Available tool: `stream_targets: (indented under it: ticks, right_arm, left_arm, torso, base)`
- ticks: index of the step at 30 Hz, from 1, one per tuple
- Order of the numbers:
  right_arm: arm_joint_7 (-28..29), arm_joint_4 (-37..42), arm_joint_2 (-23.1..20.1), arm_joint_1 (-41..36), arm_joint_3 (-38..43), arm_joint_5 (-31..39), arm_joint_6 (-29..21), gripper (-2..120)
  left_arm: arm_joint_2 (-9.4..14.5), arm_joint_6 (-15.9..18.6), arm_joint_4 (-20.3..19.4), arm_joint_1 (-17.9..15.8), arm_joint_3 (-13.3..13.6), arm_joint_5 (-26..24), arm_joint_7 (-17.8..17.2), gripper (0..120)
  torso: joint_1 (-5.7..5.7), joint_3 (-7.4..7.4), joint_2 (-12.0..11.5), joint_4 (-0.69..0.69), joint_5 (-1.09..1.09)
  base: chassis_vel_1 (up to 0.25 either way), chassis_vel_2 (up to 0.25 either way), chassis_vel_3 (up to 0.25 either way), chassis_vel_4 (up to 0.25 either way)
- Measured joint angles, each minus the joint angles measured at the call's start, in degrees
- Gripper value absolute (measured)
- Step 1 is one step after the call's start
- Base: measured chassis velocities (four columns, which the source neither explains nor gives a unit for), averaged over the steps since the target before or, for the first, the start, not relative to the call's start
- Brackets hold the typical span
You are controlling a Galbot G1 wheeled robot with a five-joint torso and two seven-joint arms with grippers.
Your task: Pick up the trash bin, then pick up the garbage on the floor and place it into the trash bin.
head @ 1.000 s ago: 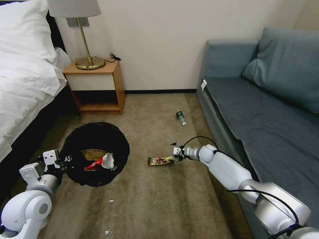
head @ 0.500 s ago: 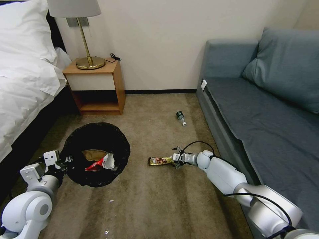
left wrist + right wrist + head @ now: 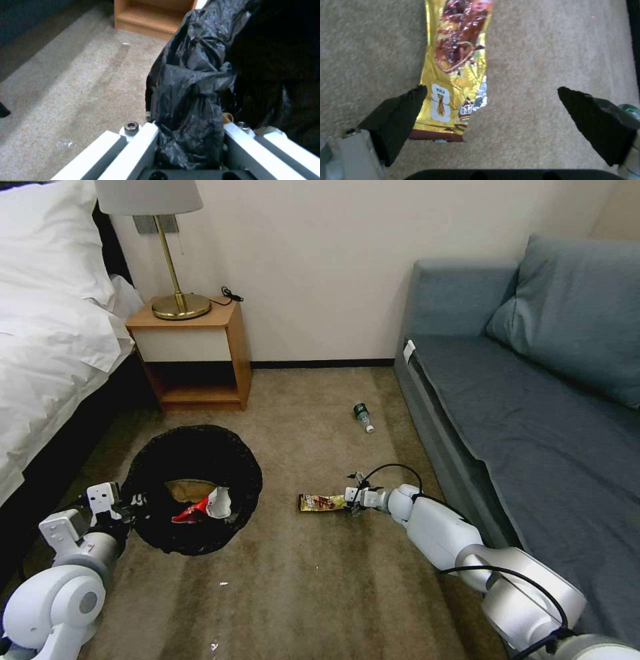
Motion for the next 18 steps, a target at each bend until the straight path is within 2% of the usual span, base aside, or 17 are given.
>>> stream_targets:
  ticks: [18]
  right_arm:
    - [-2.4,0.3,-0.5,-0.5,-0.4,1.9,0.8,100]
  left_arm:
    - [0.3,-0.2,0.3,-0.3,0.0,-0.2,0.0,1]
  torso:
    - [0.0,0.0,0.0,0.0,0.0]
  base:
    - [0.0,0.0,0.0,0.0]
